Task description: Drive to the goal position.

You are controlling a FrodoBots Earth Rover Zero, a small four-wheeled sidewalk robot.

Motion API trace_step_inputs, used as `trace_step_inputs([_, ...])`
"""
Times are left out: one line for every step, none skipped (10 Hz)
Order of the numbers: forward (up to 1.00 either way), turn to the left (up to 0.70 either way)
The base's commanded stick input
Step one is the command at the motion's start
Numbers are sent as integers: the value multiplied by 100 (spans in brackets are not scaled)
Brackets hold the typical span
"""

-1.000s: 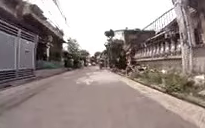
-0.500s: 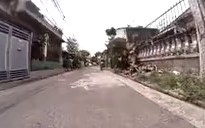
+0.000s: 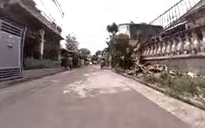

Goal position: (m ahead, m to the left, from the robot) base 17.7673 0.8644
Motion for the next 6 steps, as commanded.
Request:
trace_step_inputs([100,0])
trace_step_inputs([100,0])
trace_step_inputs([100,0])
trace_step_inputs([100,0])
trace_step_inputs([100,0])
trace_step_inputs([100,0])
